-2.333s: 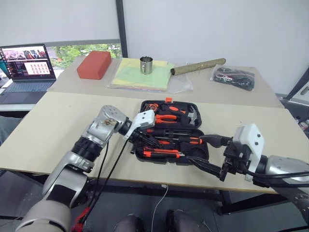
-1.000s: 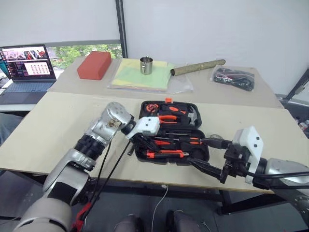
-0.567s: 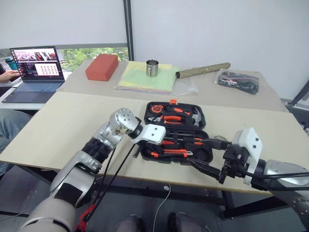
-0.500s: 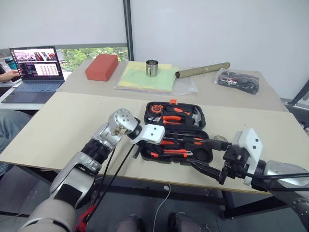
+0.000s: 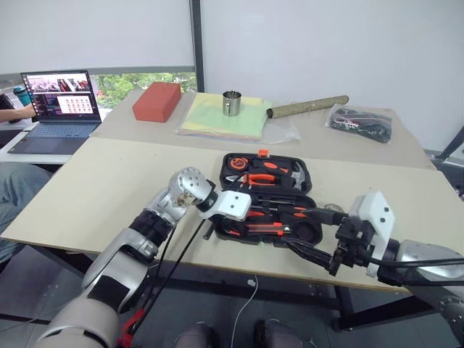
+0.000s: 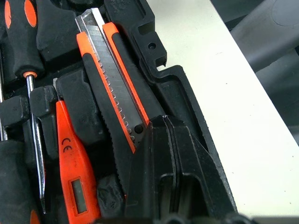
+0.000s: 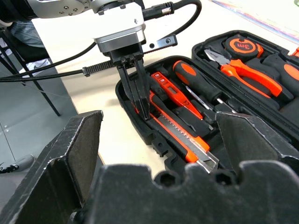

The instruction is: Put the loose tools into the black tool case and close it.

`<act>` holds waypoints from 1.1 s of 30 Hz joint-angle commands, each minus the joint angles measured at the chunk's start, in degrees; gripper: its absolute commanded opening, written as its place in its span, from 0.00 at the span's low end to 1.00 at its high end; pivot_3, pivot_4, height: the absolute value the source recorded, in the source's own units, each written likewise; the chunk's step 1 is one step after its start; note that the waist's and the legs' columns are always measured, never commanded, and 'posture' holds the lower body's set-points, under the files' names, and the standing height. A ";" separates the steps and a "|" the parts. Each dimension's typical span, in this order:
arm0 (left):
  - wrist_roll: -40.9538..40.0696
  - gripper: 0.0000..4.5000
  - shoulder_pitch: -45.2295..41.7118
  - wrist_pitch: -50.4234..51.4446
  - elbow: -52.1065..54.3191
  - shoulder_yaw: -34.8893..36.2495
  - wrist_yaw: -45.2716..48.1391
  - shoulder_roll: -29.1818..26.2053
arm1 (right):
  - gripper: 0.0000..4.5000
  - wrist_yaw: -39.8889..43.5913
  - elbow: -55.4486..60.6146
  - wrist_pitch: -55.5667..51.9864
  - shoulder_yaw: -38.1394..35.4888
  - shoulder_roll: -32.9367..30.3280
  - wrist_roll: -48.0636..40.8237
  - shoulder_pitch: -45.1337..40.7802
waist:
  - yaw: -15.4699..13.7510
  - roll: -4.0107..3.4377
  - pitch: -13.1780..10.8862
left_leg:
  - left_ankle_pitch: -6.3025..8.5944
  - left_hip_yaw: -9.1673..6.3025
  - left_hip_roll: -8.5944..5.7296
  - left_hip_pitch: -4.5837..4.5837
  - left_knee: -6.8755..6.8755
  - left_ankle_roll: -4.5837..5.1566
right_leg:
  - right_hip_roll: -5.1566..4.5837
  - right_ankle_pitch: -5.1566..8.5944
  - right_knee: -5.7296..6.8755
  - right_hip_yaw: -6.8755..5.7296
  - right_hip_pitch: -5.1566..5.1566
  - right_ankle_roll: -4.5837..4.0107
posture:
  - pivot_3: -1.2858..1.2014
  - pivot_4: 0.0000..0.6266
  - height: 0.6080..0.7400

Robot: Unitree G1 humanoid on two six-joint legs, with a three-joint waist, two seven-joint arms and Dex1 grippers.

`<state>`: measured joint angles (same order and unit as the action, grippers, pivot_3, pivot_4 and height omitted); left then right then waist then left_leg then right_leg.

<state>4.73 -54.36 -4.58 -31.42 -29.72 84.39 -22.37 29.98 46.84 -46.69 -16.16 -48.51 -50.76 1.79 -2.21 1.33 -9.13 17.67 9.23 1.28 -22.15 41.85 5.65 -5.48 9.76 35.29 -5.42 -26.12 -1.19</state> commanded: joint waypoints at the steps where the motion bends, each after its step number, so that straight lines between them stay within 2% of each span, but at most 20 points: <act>1: 1.90 0.01 0.71 3.23 -0.89 0.04 -1.08 -0.60 | 1.00 0.20 1.10 1.39 -1.84 0.03 -0.22 0.12 | 0.02 -0.01 0.01 | -0.01 0.00 0.00 -0.01 0.00 0.01 | 0.00 -0.02 -0.03 0.00 0.00 0.02 | 0.52 0.24 1.00; 3: -1.97 0.01 -0.05 7.33 1.10 3.25 0.38 -1.13 | 1.00 0.14 0.77 0.86 -2.36 -0.69 0.42 0.72 | 0.07 -0.01 0.00 | -0.03 0.00 -0.01 -0.10 0.00 0.08 | 0.00 -0.05 -0.10 0.00 -0.03 0.06 | 0.52 0.24 1.00; 6: -10.77 0.19 -1.47 18.10 5.49 10.53 1.91 -1.68 | 1.00 -0.61 -1.55 -0.20 -3.65 -2.10 2.59 1.62 | 0.30 0.00 -0.01 | -0.10 0.00 -0.02 -0.29 0.00 0.18 | 0.01 -0.12 -0.09 0.01 -0.19 0.06 | 0.52 0.24 1.00; 11: -19.69 0.59 -1.24 24.83 11.70 20.98 -0.14 -4.43 | 1.00 -0.77 -12.72 -1.48 -3.06 -5.82 8.33 -1.36 | 1.23 0.01 -0.01 | -0.30 -0.04 -0.09 -0.61 -0.01 -0.17 | 0.14 -0.25 -0.13 -0.03 -0.46 0.28 | 0.52 0.24 1.00; 15: -23.23 0.94 0.19 29.38 15.94 21.64 2.61 -6.72 | 1.00 2.42 -20.65 0.96 3.72 -7.83 14.61 -6.56 | 1.63 0.00 -0.02 | -0.29 -0.03 -0.32 -0.58 -0.10 -0.15 | 0.14 -0.11 -0.15 -0.06 -0.43 0.44 | 0.52 0.24 1.00; 16: -24.02 0.99 0.41 30.72 16.86 21.43 3.28 -7.20 | 1.00 3.41 -22.39 1.74 5.60 -8.15 16.24 -7.90 | 1.67 0.00 -0.02 | -0.29 -0.03 -0.34 -0.59 -0.10 -0.15 | 0.13 -0.10 -0.16 -0.07 -0.42 0.46 | 0.52 0.24 1.00; 20: -25.29 0.99 2.84 31.83 22.03 20.09 5.08 -8.98 | 1.00 5.93 -30.42 4.65 13.09 -7.50 23.04 -14.37 | 1.62 -0.03 -0.04 | -0.29 -0.02 -0.36 -0.59 -0.10 -0.16 | 0.12 -0.07 -0.18 -0.08 -0.41 0.52 | 0.52 0.24 1.00; 25: -25.78 0.99 5.31 32.25 26.30 19.36 5.48 -11.23 | 1.00 7.45 -40.02 7.76 18.03 -6.90 30.08 -19.93 | 1.69 -0.12 -0.09 | -0.29 -0.03 -0.41 -0.60 -0.10 -0.18 | -0.01 -0.08 -0.16 -0.07 -0.42 0.53 | 0.52 0.24 1.00; 29: -26.45 0.99 6.20 33.01 28.20 19.87 4.39 -12.24 | 1.00 9.59 -43.36 9.23 17.81 -6.69 31.56 -21.78 | 1.57 -0.13 -0.10 | -0.30 -0.04 -0.41 -0.56 -0.09 -0.19 | -0.02 -0.09 -0.17 -0.08 -0.36 0.54 | 0.52 0.24 1.00; 33: -25.91 0.99 6.90 32.43 28.41 19.75 3.48 -13.09 | 1.00 11.57 -44.00 5.12 12.59 -5.62 26.82 -24.02 | 1.57 -0.13 -0.10 | -0.30 -0.04 -0.44 -0.54 -0.09 -0.20 | -0.14 -0.10 -0.19 -0.12 -0.29 0.56 | 0.52 0.24 1.00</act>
<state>-20.44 -47.36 28.59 -4.65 -10.61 88.36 -34.75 40.95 2.90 -39.56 0.85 -53.92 -22.05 -20.52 -0.63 1.20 -9.23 17.37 9.19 0.84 -22.69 41.77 5.45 -5.63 9.64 35.10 -5.53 -26.41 -0.61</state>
